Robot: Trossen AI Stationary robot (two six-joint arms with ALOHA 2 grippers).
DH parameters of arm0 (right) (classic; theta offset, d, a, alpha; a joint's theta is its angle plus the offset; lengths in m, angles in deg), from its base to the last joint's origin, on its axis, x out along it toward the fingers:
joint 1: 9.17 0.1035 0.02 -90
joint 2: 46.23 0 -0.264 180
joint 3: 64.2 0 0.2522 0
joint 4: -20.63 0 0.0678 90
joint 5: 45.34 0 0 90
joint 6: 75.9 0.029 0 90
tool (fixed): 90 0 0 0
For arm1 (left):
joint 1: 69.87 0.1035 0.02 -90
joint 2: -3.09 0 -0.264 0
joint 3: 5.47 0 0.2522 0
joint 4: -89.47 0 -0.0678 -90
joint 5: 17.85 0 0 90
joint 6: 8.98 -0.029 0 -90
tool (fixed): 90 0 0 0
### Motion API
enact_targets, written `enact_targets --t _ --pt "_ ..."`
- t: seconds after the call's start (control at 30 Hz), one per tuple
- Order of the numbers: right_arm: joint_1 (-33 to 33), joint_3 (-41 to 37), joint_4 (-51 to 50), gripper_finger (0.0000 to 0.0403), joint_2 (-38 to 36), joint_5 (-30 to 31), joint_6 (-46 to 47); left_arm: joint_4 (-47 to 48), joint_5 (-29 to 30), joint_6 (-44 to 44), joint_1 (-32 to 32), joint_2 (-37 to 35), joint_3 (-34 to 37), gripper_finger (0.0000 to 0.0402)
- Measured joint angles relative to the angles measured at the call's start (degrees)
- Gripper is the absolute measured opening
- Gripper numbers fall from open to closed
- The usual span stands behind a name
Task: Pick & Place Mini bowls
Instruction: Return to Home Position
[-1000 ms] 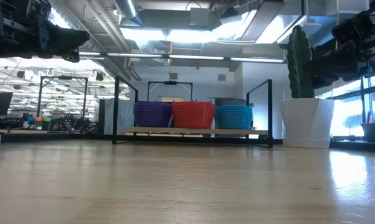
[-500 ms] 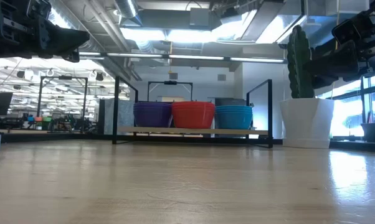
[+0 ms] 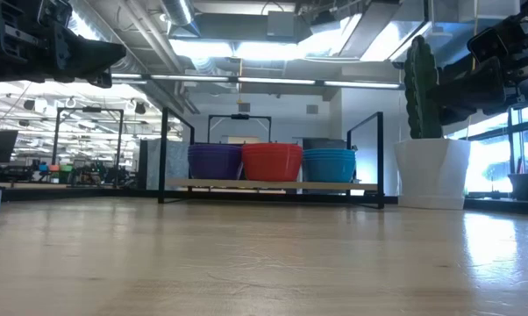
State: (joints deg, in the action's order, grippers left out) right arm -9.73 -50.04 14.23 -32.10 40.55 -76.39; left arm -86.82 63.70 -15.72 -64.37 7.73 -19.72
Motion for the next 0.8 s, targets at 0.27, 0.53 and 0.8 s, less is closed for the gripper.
enact_targets --t 0.27,0.53,0.8 --pt "0.0 0.0 0.0 0.0016 0.0 0.0 0.0 0.0 0.0 0.0 0.0 0.0 0.0 0.0011" --pt "0.0 0.0 0.0 0.0016 0.0 0.0 0.0 0.0 0.0 0.0 0.0 0.0 0.0 0.0006" --pt "0.0 0.0 0.0 0.0016 0.0 0.0 0.0 0.0 0.0 0.0 0.0 0.0 0.0 0.001"
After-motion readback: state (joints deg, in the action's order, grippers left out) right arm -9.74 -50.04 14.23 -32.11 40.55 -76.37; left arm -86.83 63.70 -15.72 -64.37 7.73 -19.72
